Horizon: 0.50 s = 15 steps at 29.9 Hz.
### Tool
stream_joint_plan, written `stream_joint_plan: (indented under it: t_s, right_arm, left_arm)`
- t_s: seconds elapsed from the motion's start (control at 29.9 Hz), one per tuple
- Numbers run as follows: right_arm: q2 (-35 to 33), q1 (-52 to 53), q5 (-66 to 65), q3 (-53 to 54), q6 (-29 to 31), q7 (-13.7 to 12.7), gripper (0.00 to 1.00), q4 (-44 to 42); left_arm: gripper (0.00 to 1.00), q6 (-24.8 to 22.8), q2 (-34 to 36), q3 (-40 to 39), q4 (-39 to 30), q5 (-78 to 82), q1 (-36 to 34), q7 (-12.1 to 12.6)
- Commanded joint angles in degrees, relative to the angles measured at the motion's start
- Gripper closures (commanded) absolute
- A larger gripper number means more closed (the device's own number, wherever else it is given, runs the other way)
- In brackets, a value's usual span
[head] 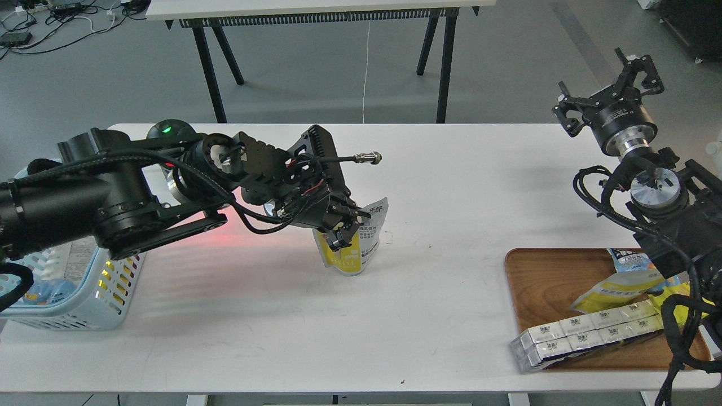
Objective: Scan snack and place in basket
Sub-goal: 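Carry the bag with the left gripper in front of the scanner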
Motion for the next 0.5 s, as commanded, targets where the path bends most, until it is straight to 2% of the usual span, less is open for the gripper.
stream_joint_plan:
  t_s: [0.0,0.37,0.47]
  right_arm:
    - [0.1,0.0,0.0,0.1,0.0,0.0,0.00,0.1]
    - [0.0,0.6,0.0,0.1,0.0,0.0,0.00,0.1]
    - [0.1,0.7,0.0,0.1,0.0,0.0,0.00,0.1]
  left_arm:
    - [1.00,0.0,2.4,-0.1,-3.2,0.0,-0.2,0.2]
    - [1.00,0.0,13.6,-2.8,-7.5,0.0,-0.3,-0.7]
    - [1.00,0.0,16.4,-3.0,-7.5,0.0,-0.4,-2.8]
